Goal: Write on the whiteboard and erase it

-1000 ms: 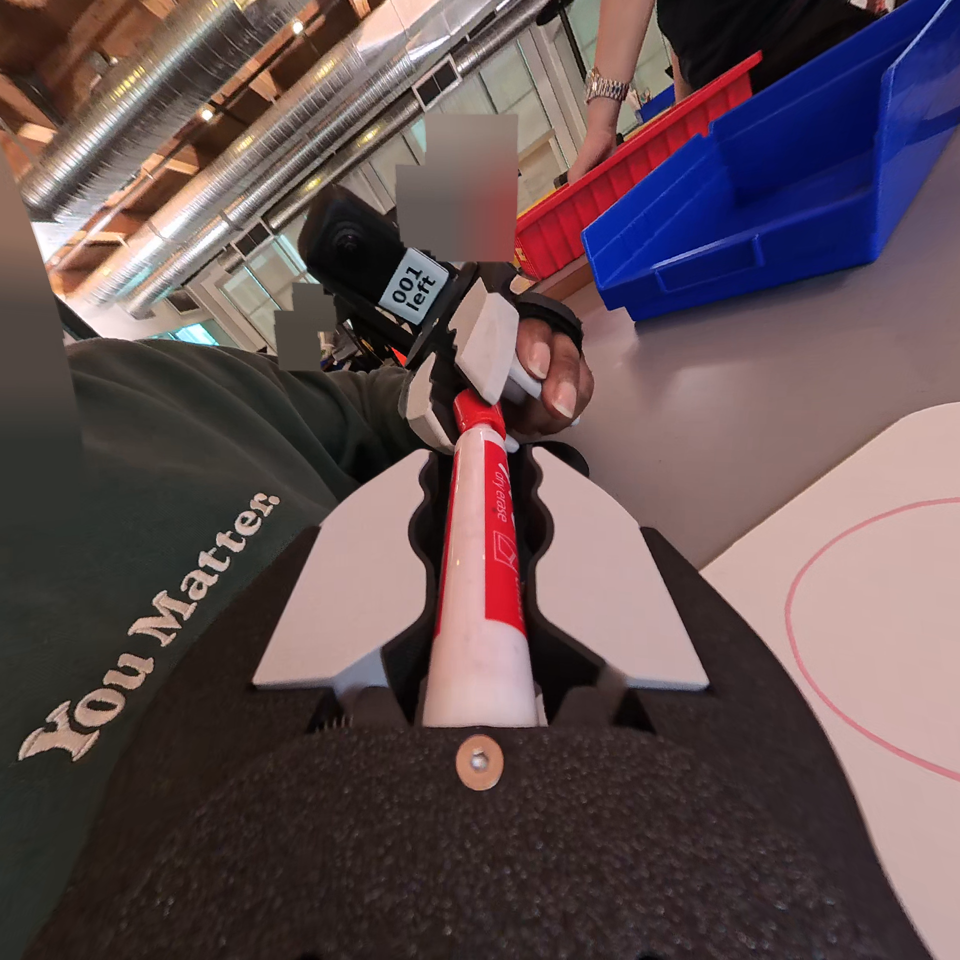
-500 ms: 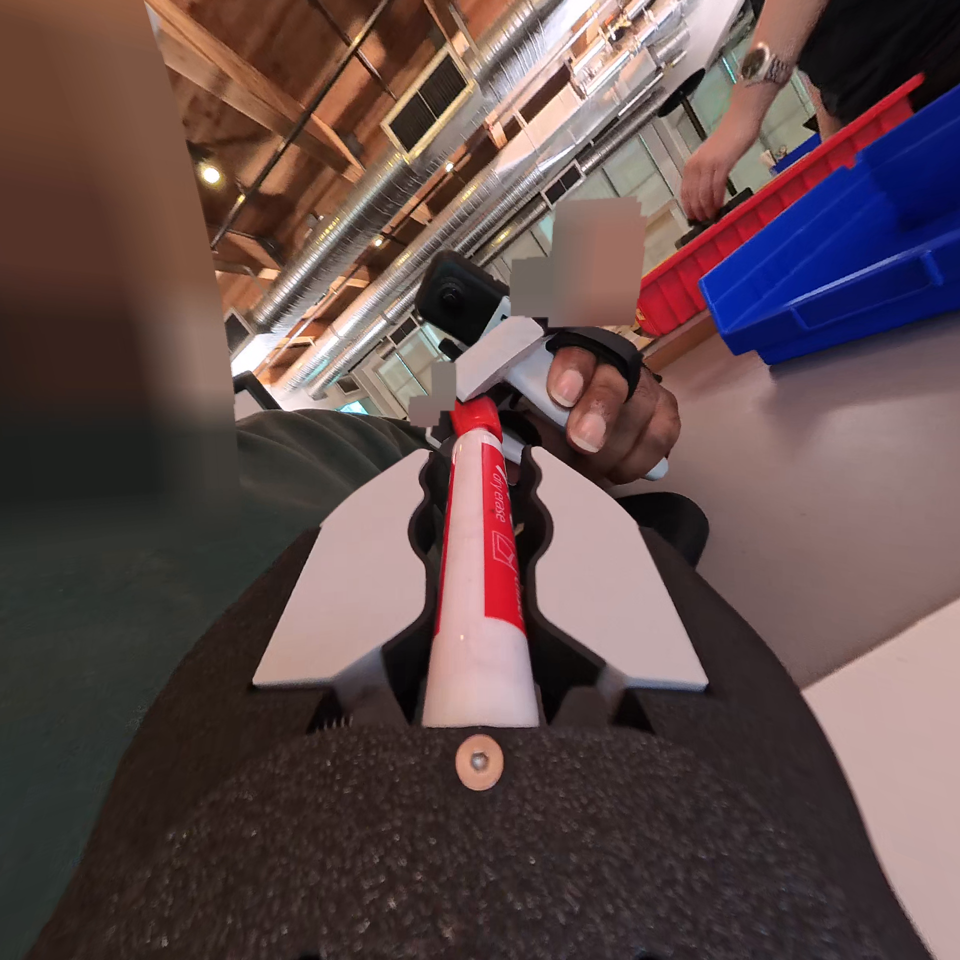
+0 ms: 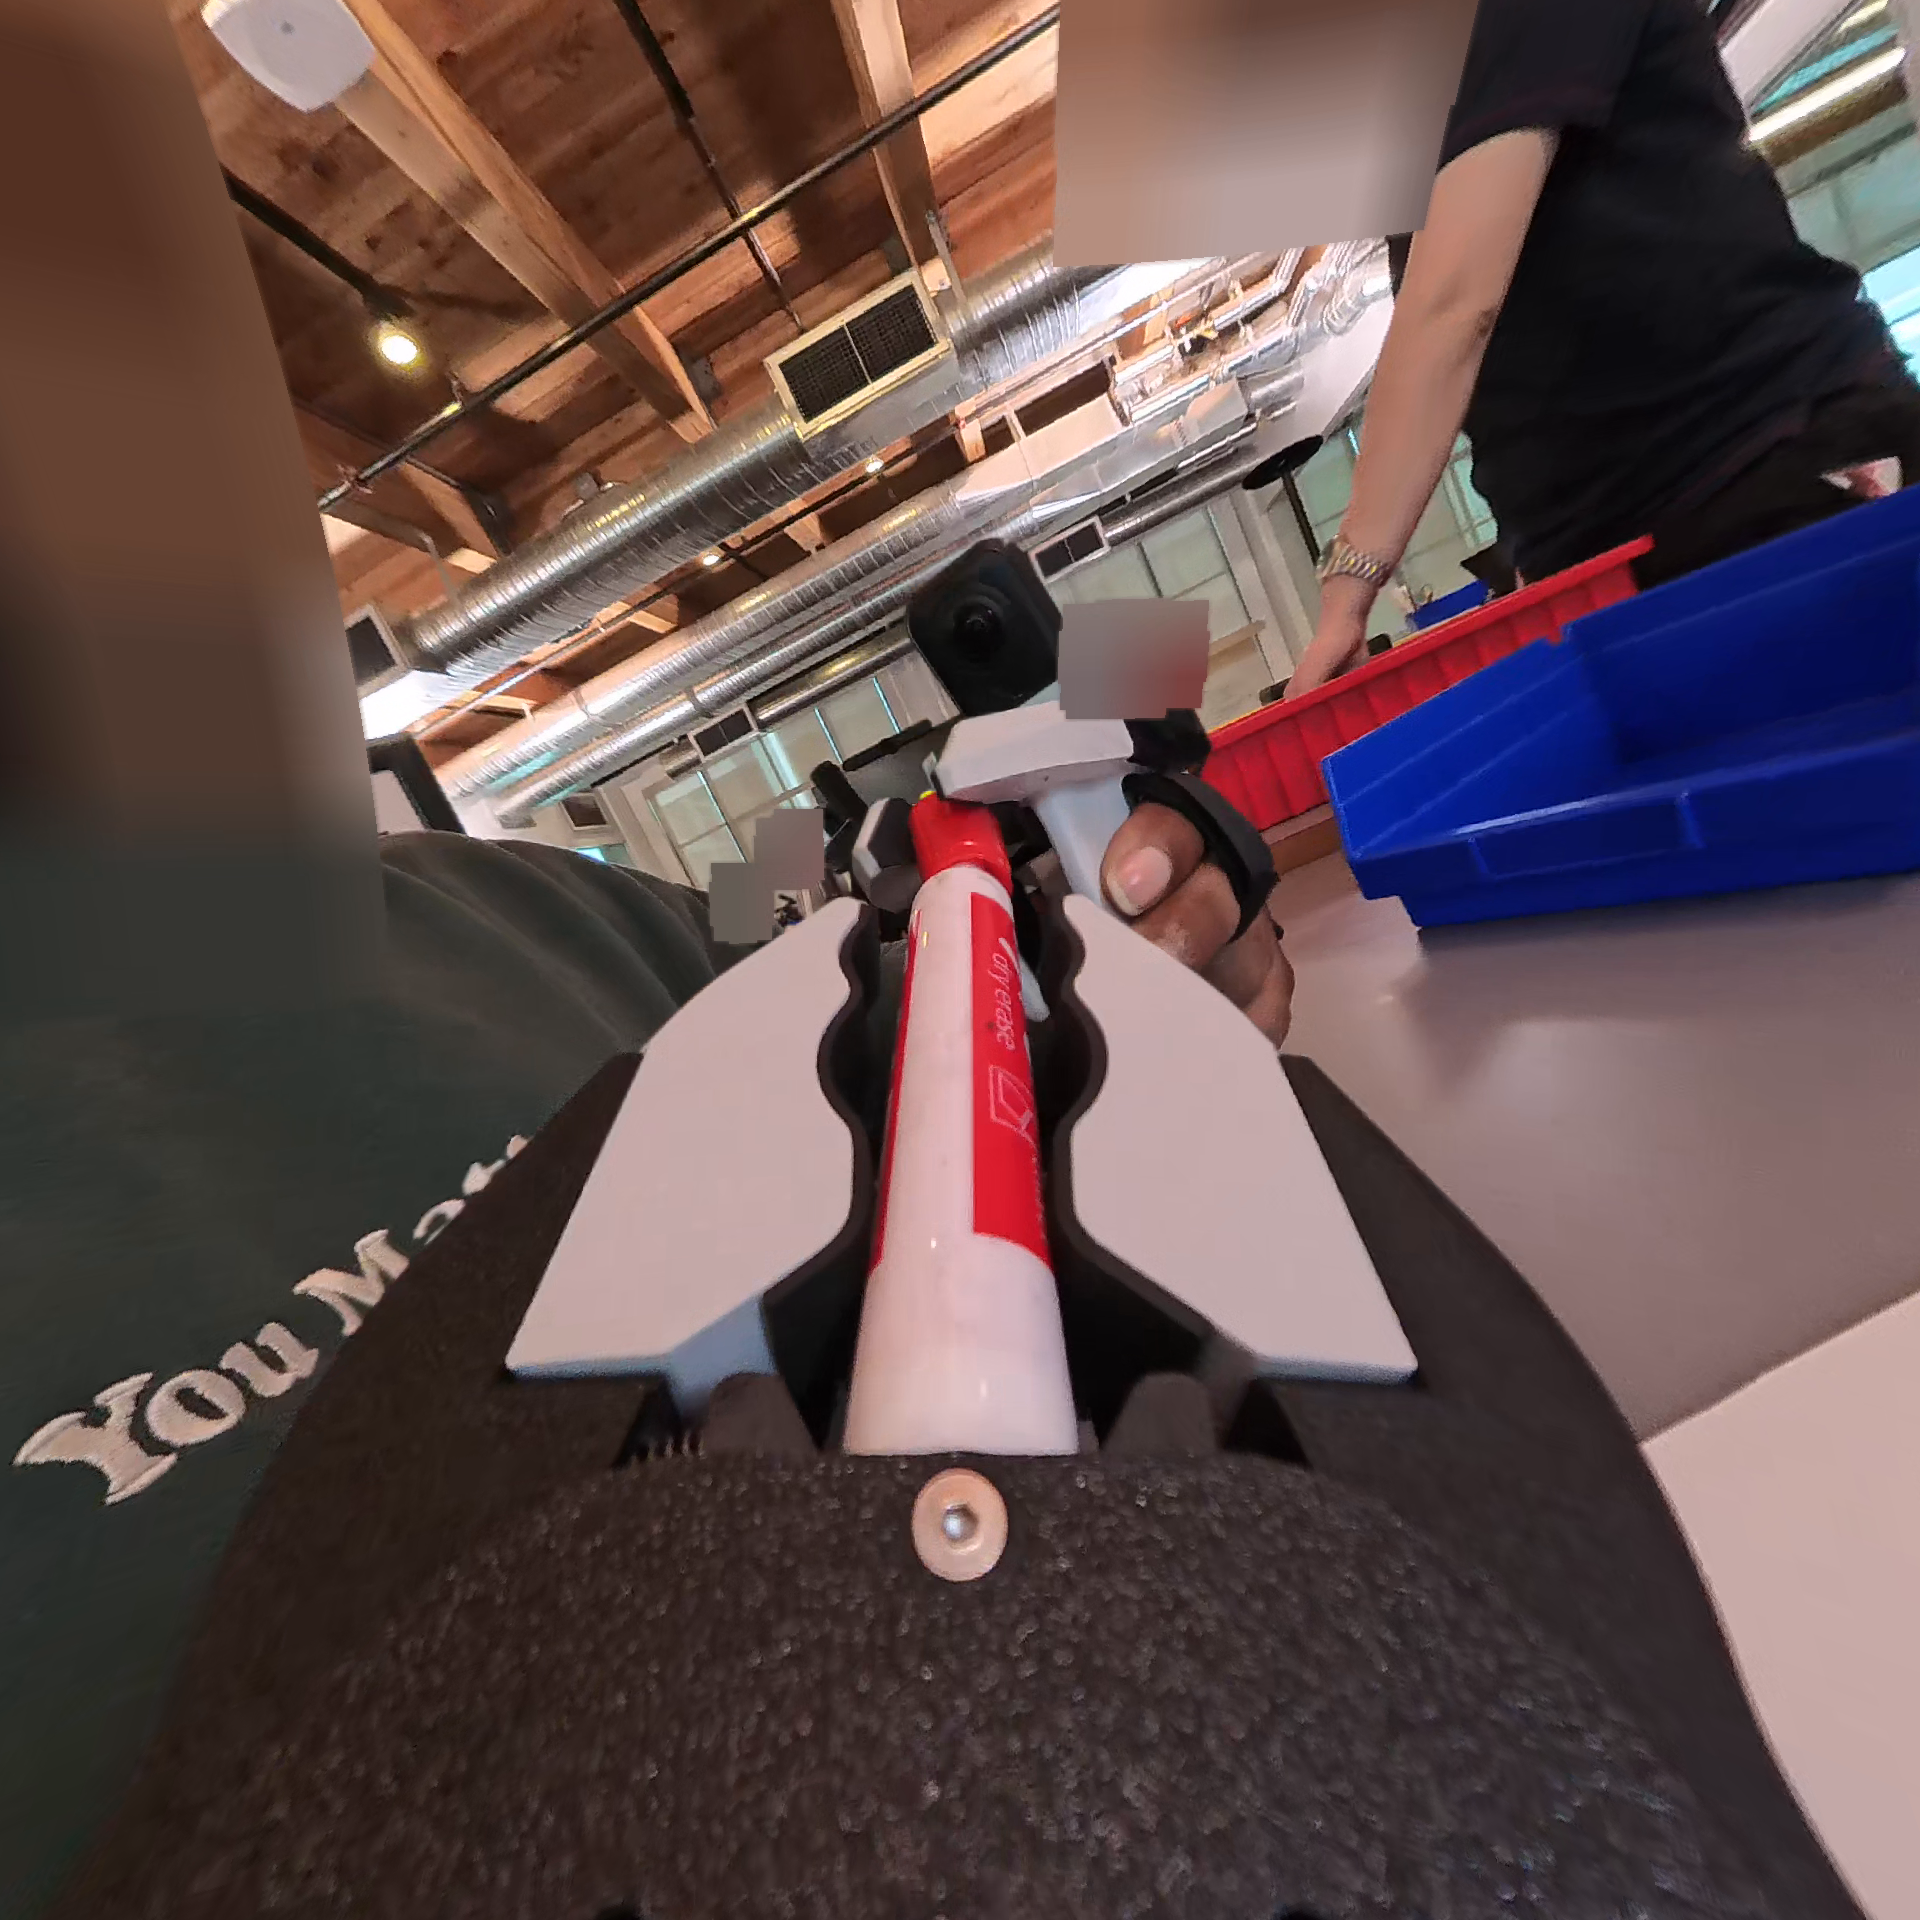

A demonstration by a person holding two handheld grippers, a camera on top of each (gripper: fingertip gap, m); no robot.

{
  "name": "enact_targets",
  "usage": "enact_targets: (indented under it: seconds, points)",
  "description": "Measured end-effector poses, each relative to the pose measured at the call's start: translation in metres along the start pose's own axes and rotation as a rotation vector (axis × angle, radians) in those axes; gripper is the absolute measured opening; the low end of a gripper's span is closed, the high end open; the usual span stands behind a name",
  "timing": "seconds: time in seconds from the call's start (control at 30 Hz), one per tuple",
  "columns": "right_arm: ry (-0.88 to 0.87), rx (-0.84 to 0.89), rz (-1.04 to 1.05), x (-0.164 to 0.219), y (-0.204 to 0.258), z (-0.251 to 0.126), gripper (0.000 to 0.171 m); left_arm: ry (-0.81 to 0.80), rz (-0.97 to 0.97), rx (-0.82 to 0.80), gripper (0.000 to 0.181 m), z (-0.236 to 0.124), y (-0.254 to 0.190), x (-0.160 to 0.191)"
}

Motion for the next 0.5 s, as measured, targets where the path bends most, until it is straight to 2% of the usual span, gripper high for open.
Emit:
enact_targets:
  seconds: [0.27, 0.5]
  points:
    - [-0.066, -0.031, -0.007, -0.0005, 0.0042, 0.0041, 0.031, -0.095, -0.112, 0.088, 0.017, 0.0034, -0.0005, -0.004]
    - [-0.069, 0.034, -0.151, -0.0048, 0.0083, 0.0023, 0.031, -0.122, -0.216, 0.115, 0.018, 0.0072, 0.0027, -0.0041]
Point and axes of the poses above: each gripper's, where its closed fingertips meet, z out along the fingers, x out of its underside, y = z × x across the jaws, the point moved 8 cm from there along -z, back along the fingers, and after that the axes turned 11 degrees about -z, right-handed, at the moved point
